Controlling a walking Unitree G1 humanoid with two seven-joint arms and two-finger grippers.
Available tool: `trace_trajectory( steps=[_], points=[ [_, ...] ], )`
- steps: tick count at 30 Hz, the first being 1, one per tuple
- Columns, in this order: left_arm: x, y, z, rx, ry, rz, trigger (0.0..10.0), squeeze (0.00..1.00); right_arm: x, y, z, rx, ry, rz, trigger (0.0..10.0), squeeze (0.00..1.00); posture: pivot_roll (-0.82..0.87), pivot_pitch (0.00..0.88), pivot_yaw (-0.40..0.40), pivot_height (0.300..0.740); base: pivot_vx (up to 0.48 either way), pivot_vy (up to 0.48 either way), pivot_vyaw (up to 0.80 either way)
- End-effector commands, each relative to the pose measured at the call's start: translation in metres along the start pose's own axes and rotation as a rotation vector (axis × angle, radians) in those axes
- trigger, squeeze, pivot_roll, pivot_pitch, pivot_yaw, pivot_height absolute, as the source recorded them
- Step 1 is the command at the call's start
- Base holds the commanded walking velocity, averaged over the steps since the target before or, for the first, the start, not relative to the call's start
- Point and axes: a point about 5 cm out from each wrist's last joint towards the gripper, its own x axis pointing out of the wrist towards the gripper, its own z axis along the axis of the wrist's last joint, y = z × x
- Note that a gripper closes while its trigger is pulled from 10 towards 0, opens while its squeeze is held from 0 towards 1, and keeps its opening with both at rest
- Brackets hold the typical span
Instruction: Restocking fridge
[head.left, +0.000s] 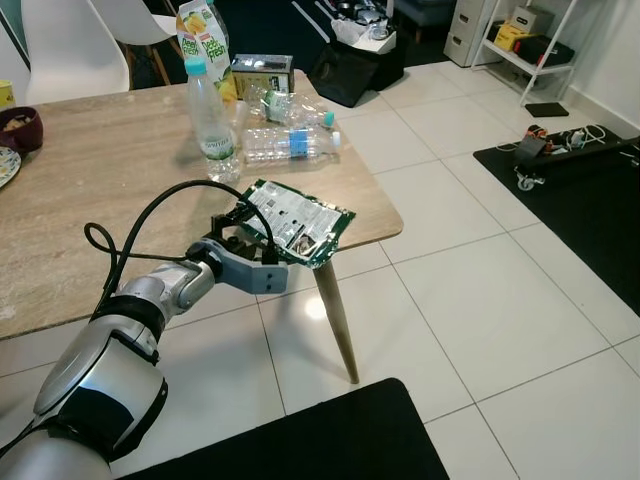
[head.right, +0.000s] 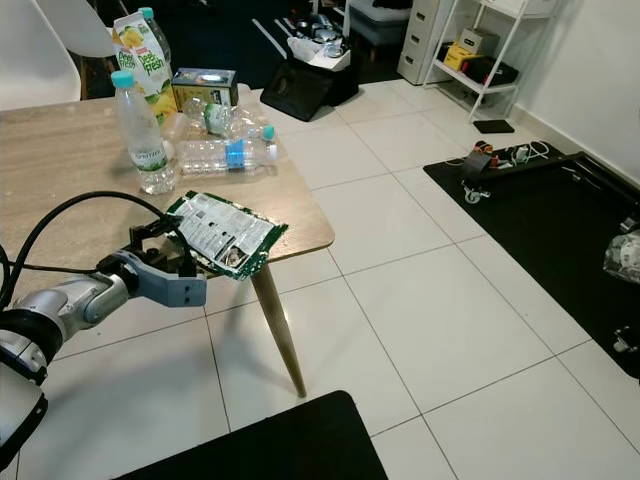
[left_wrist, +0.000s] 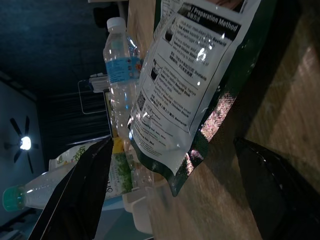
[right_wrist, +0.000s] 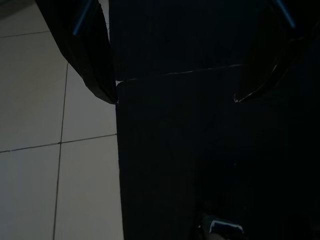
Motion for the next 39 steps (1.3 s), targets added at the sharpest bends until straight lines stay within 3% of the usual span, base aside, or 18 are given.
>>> trace_trajectory(
  steps=[1, 4, 7, 21, 34, 35, 39],
  points=[
    [0.000, -0.007, 0.002, 0.036, -0.009, -0.074, 10.0, 0.00, -0.003, 0.000, -0.007, -0.004, 0.013, 0.003, 10.0, 0.00, -0.18, 0.172, -0.038, 0.740, 0.000, 0.000, 0.00],
    [0.001, -0.006, 0.002, 0.043, -0.015, -0.075, 10.0, 0.00, -0.003, 0.001, -0.007, -0.003, 0.013, 0.003, 10.0, 0.00, -0.18, 0.172, -0.038, 0.740, 0.000, 0.000, 0.00],
    [0.005, 0.006, 0.005, 0.081, -0.035, -0.028, 10.0, 0.00, -0.002, 0.004, -0.009, 0.002, 0.013, 0.006, 10.0, 0.00, -0.19, 0.166, -0.027, 0.740, 0.000, 0.000, 0.00],
    [0.017, 0.020, 0.023, 0.119, -0.085, 0.088, 10.0, 0.00, -0.005, 0.004, -0.014, 0.012, 0.009, 0.002, 10.0, 0.00, -0.22, 0.168, -0.025, 0.740, 0.000, 0.000, 0.00],
    [0.020, 0.015, 0.031, 0.139, -0.099, 0.086, 10.0, 0.00, -0.008, 0.002, -0.017, 0.011, 0.003, 0.000, 10.0, 0.00, -0.24, 0.177, -0.027, 0.740, 0.000, 0.000, 0.00],
    [0.020, 0.014, 0.030, 0.141, -0.093, 0.083, 0.0, 0.00, -0.008, 0.002, -0.017, 0.011, 0.002, -0.001, 10.0, 0.00, -0.25, 0.179, -0.027, 0.740, 0.000, 0.000, 0.00],
    [0.020, 0.013, 0.029, 0.140, -0.080, 0.080, 0.0, 0.00, -0.008, 0.001, -0.017, 0.011, 0.001, -0.003, 10.0, 0.00, -0.25, 0.176, -0.026, 0.740, 0.000, 0.000, 0.00]
  ],
)
